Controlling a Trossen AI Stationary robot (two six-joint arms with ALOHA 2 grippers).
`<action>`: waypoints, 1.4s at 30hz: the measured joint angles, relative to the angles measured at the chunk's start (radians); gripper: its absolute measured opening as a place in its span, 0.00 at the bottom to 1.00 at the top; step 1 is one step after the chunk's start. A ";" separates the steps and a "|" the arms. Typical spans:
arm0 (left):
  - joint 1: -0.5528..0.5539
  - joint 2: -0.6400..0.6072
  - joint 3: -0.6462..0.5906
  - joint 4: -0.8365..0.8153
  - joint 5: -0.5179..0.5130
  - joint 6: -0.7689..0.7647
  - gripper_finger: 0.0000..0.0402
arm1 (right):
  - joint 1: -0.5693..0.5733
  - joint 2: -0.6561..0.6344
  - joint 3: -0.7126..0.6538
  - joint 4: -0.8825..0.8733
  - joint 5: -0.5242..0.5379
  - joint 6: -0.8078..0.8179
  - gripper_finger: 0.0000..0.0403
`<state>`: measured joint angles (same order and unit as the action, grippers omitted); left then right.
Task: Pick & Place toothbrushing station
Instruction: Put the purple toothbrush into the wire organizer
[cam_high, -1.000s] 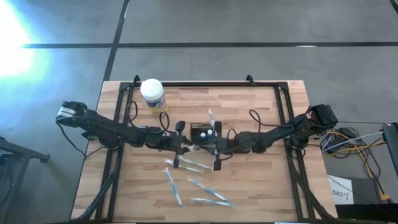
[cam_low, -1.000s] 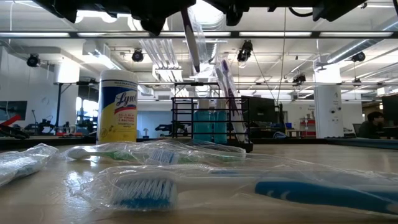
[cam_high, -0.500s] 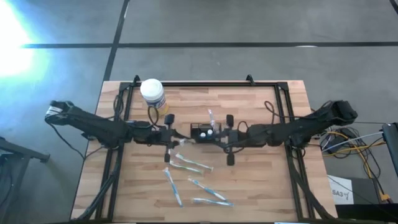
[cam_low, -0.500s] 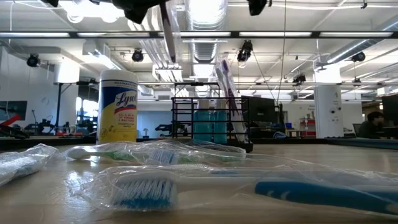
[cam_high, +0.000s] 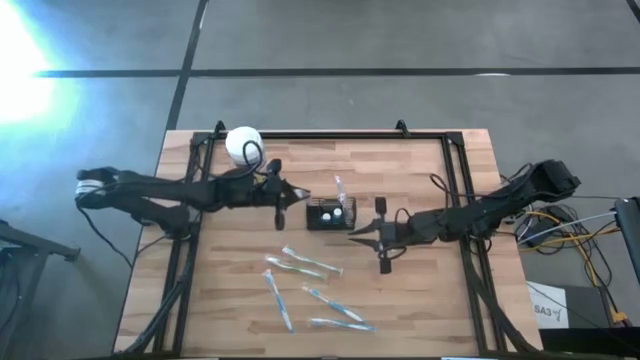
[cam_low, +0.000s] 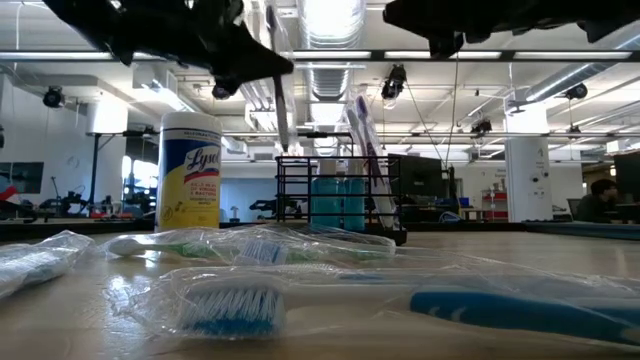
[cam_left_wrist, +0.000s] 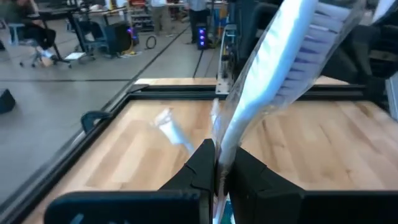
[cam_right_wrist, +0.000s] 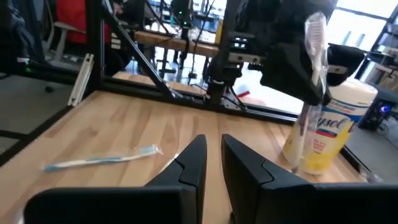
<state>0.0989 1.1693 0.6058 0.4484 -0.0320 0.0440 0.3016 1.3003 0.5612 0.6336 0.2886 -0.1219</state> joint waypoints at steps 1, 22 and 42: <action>0.010 0.009 -0.009 0.015 0.015 -0.012 0.06 | 0.000 -0.004 -0.015 0.012 0.001 0.000 0.11; 0.073 0.265 -0.025 0.189 0.085 -0.079 0.06 | 0.000 -0.028 -0.081 0.061 -0.005 -0.002 0.11; 0.119 0.370 -0.040 0.253 0.147 -0.101 0.07 | -0.043 -0.633 -0.418 0.253 -0.235 0.012 0.02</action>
<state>0.2179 1.5388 0.5659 0.7013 0.1146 -0.0574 0.2589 0.6673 0.1435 0.8868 0.0535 -0.1097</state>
